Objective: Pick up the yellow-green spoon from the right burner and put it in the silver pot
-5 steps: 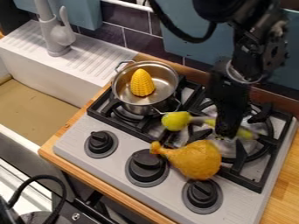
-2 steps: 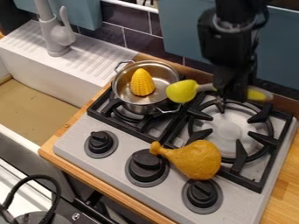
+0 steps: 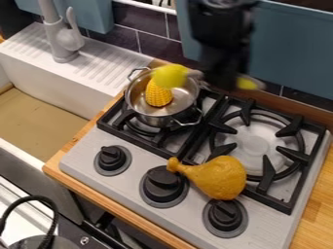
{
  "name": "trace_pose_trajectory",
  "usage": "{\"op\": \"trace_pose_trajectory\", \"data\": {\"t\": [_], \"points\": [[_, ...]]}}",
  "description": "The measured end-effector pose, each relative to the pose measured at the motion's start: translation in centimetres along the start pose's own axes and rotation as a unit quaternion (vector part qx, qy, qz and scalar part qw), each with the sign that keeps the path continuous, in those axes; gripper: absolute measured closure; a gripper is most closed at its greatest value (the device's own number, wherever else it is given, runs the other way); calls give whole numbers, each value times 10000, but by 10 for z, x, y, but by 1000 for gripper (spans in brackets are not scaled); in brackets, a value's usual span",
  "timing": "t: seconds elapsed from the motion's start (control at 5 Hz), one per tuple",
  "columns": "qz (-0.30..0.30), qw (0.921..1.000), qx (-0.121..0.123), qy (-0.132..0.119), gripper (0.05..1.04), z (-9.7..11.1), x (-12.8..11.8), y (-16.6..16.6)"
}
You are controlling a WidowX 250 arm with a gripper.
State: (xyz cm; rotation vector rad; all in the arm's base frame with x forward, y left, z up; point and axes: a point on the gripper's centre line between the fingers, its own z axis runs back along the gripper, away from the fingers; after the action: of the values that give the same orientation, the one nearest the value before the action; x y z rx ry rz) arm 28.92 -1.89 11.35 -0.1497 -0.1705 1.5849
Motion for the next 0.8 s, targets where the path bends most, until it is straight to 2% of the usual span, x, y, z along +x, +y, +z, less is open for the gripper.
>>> {"op": "trace_pose_trajectory", "data": {"t": [0.2,0.4,0.6,0.8], "points": [[-198,9991,-129,-361,839,-3,31,-4],[-44,9984,56,-562,839,-13,53,-1],[31,9977,11,-676,839,-17,64,1],[225,9961,-10,-855,839,-32,69,15]]}}
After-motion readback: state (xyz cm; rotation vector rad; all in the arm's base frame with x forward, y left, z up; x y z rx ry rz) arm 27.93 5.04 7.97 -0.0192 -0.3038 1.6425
